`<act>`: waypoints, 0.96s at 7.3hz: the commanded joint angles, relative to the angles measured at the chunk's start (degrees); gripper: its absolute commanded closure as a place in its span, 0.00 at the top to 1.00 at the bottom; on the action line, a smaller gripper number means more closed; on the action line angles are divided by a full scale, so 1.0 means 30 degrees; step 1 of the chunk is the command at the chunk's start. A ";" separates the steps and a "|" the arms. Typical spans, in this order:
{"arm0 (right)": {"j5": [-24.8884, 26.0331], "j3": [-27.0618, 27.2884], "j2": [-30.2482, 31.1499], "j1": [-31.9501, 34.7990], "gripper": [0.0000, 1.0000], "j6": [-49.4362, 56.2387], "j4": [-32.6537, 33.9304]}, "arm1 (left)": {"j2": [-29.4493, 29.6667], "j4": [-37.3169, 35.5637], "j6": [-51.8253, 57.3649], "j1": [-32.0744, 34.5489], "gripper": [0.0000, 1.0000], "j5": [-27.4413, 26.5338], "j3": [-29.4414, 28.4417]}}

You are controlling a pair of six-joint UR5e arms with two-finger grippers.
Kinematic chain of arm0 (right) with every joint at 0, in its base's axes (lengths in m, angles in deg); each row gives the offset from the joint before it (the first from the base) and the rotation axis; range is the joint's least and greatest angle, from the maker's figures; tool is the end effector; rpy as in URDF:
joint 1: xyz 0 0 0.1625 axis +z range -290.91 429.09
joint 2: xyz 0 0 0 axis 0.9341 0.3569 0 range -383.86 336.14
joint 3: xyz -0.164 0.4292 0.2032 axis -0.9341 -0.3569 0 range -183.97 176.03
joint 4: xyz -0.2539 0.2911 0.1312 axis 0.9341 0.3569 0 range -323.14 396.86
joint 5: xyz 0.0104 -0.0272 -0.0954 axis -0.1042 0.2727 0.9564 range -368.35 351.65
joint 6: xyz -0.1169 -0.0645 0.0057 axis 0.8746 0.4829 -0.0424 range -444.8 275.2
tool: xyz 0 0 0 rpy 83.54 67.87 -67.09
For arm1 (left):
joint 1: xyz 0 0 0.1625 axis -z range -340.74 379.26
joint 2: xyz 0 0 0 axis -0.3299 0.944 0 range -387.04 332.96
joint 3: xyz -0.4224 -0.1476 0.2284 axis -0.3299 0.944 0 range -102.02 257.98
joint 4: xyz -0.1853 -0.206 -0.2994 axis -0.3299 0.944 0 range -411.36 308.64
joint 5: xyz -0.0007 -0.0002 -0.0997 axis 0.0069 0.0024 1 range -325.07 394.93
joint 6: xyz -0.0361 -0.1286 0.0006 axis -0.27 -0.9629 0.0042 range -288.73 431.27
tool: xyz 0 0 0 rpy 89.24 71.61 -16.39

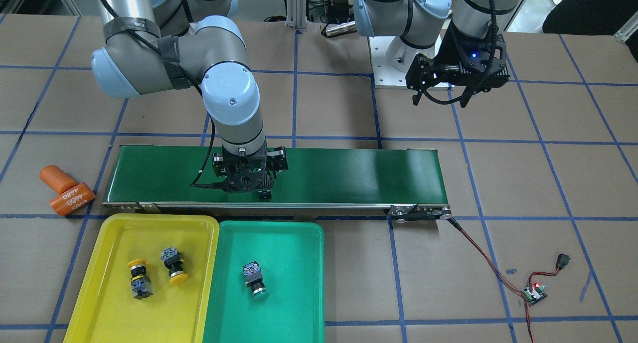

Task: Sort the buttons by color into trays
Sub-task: 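Return the right gripper to the belt and grasp the second green-capped button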

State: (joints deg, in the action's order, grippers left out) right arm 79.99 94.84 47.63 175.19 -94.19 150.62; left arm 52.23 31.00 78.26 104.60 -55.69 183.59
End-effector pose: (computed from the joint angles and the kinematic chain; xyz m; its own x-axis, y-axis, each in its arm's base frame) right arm 0.2963 -0.5320 0.3224 -0.9932 -0.1154 -0.0184 -0.1163 0.9910 0.0659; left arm -0.0991 -0.4060 0.4947 -0.9991 0.0400 -0.0166 0.0407 0.9981 -0.0466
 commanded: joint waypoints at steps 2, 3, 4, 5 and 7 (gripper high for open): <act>0.0288 0.0552 -0.0712 0.0054 0.69 0.0345 0.1949 | -0.0114 0.0027 -0.0044 0.0002 1.00 0.0088 0.0070; 0.0348 0.0552 -0.0860 0.0054 0.47 0.0607 0.2563 | -0.0114 0.0027 -0.0044 0.0002 1.00 0.0088 0.0070; 0.0377 0.0552 -0.0861 0.0025 0.23 0.0871 0.2743 | -0.0114 0.0027 -0.0044 0.0002 1.00 0.0088 0.0070; 0.0436 0.0552 -0.0832 0.0024 0.00 0.0903 0.2715 | -0.0085 -0.0002 -0.0044 0.0002 1.00 0.0059 0.0070; 0.0407 0.0233 -0.0716 -0.0034 0.00 0.1048 0.2657 | -0.0086 0.0056 -0.0015 -0.0144 1.00 0.0087 0.0157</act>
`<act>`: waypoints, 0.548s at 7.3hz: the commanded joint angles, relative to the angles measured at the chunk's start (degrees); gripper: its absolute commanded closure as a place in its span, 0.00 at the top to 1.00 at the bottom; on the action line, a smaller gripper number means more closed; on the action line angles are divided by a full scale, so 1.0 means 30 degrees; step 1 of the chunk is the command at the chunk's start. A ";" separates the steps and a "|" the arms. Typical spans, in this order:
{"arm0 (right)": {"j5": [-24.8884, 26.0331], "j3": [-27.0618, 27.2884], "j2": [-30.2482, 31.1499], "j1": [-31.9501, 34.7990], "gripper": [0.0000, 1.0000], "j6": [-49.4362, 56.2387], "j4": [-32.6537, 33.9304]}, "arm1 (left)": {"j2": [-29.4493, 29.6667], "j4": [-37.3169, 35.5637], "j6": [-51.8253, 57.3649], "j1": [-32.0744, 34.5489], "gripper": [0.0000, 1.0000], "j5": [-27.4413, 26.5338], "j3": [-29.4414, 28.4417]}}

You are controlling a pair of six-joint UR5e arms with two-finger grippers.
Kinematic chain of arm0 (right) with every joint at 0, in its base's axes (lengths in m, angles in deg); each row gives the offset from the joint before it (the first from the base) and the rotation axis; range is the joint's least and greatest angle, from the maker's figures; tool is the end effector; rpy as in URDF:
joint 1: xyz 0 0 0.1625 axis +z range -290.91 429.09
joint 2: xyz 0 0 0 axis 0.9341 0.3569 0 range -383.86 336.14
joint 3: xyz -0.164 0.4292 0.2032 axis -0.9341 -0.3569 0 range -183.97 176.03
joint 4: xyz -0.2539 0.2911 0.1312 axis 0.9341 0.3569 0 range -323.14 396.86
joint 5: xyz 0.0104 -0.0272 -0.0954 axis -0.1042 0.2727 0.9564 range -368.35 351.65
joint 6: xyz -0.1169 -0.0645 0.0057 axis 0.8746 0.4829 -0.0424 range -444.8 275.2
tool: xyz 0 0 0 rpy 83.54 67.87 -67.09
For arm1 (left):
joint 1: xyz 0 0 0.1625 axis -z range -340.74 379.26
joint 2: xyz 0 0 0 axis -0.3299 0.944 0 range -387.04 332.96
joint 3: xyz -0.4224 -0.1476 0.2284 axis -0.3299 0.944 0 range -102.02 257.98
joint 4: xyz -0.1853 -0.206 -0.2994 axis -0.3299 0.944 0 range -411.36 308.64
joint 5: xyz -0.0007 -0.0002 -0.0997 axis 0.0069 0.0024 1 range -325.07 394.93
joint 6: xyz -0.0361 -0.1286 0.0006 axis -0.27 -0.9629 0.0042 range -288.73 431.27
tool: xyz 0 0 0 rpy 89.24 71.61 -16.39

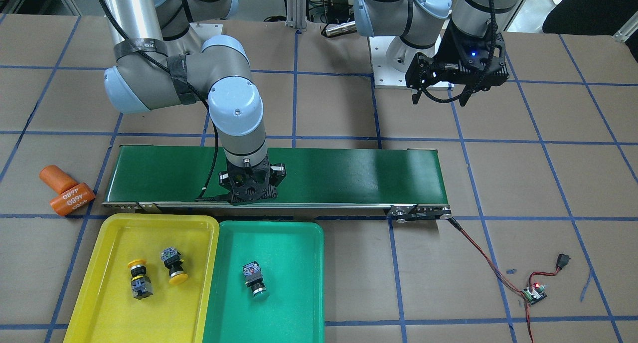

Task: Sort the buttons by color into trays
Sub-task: 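Return the right gripper to the belt and grasp the second green-capped button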

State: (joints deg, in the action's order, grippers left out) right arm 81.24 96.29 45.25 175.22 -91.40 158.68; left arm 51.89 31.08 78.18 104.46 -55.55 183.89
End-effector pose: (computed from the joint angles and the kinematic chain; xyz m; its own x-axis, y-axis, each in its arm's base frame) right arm 0.2986 -0.5491 0.3000 -0.9861 -0.1657 -0.0084 -0.1656 0.9861 -0.0109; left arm -0.0987 -0.4033 0.4944 -0.9992 0.0363 -0.0140 0.0369 0.9983 -0.0462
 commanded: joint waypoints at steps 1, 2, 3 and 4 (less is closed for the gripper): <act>-0.0069 -0.0776 0.0136 -0.0102 0.00 0.0208 0.0056 | -0.0001 -0.0029 0.0010 -0.0126 1.00 0.0044 0.0145; -0.0099 -0.1999 -0.0153 -0.0073 0.00 0.0237 -0.0117 | -0.0059 -0.0001 0.0010 -0.0126 1.00 0.0015 0.0146; -0.0099 -0.3172 -0.0968 -0.0102 0.00 0.0296 -0.0264 | -0.0002 -0.0030 0.0010 -0.0126 1.00 -0.0015 0.0117; -0.0099 -0.4025 -0.1789 -0.0102 0.00 0.0354 -0.0149 | 0.0028 -0.0030 0.0039 -0.0155 1.00 -0.0073 0.0146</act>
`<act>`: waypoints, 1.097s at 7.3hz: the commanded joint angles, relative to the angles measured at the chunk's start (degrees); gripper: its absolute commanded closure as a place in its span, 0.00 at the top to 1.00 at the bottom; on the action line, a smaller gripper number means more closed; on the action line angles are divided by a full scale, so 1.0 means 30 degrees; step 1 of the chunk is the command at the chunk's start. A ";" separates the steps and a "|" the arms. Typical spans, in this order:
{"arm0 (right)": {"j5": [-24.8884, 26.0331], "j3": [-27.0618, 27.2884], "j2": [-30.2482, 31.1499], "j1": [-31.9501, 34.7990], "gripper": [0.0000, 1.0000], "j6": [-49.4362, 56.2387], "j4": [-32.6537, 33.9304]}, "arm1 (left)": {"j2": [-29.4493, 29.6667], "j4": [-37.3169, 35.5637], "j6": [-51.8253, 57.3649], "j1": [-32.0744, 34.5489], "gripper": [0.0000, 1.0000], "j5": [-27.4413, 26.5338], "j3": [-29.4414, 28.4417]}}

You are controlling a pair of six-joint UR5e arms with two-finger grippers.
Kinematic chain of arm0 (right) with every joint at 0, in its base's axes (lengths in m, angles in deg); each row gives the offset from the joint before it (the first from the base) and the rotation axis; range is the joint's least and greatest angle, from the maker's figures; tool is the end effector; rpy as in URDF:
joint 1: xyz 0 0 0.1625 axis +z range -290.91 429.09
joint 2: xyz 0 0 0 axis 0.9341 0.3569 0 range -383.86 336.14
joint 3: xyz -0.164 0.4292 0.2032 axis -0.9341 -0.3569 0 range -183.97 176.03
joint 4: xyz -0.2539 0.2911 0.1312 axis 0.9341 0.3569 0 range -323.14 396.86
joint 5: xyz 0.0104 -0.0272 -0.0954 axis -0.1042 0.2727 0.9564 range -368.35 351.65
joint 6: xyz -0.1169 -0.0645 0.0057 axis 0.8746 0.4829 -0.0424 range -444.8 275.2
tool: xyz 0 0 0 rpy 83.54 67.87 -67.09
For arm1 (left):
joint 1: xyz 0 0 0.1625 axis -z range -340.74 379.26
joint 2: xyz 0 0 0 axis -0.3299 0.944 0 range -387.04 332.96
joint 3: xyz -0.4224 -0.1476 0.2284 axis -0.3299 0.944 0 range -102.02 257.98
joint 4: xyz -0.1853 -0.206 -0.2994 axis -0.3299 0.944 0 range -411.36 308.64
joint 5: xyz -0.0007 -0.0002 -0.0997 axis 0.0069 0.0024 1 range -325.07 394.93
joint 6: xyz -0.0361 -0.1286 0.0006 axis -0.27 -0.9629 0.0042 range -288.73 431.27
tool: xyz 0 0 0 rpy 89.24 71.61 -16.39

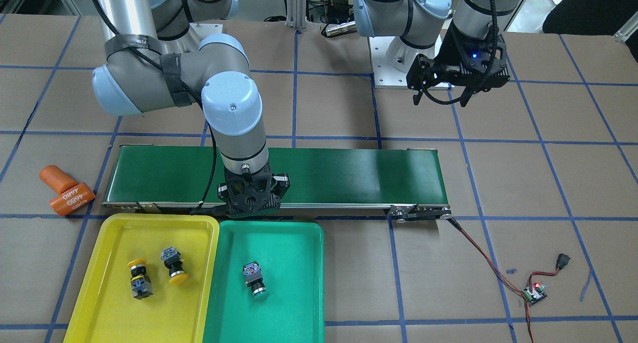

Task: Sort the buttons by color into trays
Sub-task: 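Return the right gripper to the belt and grasp the second green-capped button, then place the second green button in the green tray with the right gripper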

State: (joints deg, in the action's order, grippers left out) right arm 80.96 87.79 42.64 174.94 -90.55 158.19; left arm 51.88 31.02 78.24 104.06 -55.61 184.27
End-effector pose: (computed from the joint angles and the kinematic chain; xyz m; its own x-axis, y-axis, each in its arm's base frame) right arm 0.3107 -0.6003 0.3364 -0.9839 -0.1771 -0.0225 -0.1739 0.9792 -0.1041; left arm -0.0958 -0.4030 0.4913 -0.9994 0.0304 -0.0144 0.0309 0.9987 -0.0407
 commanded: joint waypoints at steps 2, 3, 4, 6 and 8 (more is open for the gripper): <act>-0.0123 -0.3387 -0.2618 0.0018 0.00 0.0365 0.0135 | 0.0004 -0.0008 -0.0008 -0.0023 1.00 -0.0026 0.0019; -0.0153 -0.4211 -0.3293 0.0019 0.00 0.0365 0.0164 | 0.0004 0.0021 -0.0008 -0.0023 1.00 -0.0055 0.0048; -0.0211 -0.4683 -0.4083 -0.0010 0.00 0.0394 0.0222 | 0.0004 -0.0008 -0.0008 -0.0023 1.00 -0.0085 0.0048; -0.0299 -0.5477 -0.4994 0.0018 0.00 0.0308 0.0252 | 0.0004 0.0050 0.0021 -0.0023 1.00 -0.0143 0.0048; -0.0271 -0.5362 -0.5874 0.0107 0.05 0.0043 0.0223 | 0.0004 0.0050 0.0021 0.0006 1.00 -0.0143 0.0077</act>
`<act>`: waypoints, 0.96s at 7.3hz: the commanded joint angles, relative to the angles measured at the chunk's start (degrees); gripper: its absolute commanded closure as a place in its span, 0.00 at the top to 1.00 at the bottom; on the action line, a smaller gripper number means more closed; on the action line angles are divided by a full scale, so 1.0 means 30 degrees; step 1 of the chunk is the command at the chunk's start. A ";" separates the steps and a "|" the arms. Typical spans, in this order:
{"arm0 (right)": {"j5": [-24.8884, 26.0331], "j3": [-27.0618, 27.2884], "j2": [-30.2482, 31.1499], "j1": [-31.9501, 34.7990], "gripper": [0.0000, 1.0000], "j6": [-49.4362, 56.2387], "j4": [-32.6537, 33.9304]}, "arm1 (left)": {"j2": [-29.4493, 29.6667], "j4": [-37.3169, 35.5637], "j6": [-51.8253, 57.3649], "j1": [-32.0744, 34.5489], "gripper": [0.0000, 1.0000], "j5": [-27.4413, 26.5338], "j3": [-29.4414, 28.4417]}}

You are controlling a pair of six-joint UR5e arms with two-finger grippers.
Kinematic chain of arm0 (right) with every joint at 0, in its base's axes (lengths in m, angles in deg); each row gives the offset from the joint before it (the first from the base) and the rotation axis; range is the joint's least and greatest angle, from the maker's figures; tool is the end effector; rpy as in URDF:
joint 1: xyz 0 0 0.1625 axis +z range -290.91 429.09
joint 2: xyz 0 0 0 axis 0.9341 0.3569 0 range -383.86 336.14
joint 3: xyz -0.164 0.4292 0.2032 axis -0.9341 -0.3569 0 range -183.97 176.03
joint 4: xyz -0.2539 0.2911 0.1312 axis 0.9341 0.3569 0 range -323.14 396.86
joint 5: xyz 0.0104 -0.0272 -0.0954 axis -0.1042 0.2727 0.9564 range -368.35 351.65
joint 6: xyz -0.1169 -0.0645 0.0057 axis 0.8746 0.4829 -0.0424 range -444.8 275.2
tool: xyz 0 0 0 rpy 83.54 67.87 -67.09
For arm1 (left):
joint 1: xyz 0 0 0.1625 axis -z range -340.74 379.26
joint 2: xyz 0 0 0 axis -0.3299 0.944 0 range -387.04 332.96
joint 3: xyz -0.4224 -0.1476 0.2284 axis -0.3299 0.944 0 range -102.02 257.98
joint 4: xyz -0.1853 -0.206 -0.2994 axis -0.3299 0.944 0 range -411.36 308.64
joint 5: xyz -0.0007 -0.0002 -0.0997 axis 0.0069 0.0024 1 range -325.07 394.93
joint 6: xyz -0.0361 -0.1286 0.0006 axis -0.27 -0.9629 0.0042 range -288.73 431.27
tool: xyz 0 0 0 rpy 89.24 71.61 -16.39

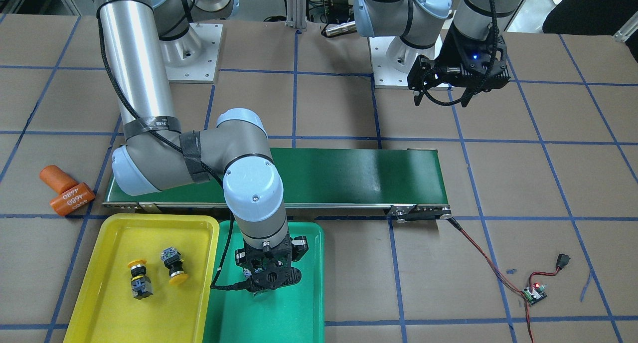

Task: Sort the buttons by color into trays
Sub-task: 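Place the second green button in the green tray with the right gripper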

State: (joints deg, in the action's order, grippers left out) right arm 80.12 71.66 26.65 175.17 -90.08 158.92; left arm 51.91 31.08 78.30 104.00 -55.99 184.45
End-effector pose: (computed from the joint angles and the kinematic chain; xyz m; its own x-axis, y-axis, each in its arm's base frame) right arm 0.3486 -0.7151 0.2660 -0.9809 -0.1910 -0.0375 -0.1855 0.9755 -0.1179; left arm -0.0946 -0.4025 0.4895 -0.9993 0.0302 -0.0205 0.0309 0.9989 -0.0352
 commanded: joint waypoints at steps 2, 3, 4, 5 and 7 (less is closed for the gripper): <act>0.0041 0.0192 -0.0577 0.0119 0.92 -0.0549 -0.0022 | -0.0038 -0.0087 0.0001 0.0026 1.00 0.0042 0.0078; 0.0156 0.0251 -0.0490 0.0120 1.00 -0.0582 -0.0022 | -0.0038 -0.0087 0.0059 0.0026 1.00 -0.0075 0.0049; 0.0302 0.0193 -0.0141 0.0004 1.00 -0.0437 -0.0080 | -0.0038 0.0058 0.0060 0.0113 1.00 -0.0076 0.0049; 0.0333 0.0280 0.0849 -0.0172 1.00 -0.0233 -0.0341 | -0.0009 0.0407 0.0292 0.0259 1.00 -0.0511 -0.0097; 0.0362 0.0281 0.2463 -0.0319 1.00 -0.0172 -0.2121 | 0.0720 0.1172 0.0324 0.0464 1.00 -0.1073 -0.0768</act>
State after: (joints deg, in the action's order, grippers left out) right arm 81.14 72.50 31.02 174.52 -90.80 155.87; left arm 52.92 33.58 79.14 105.01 -58.63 183.38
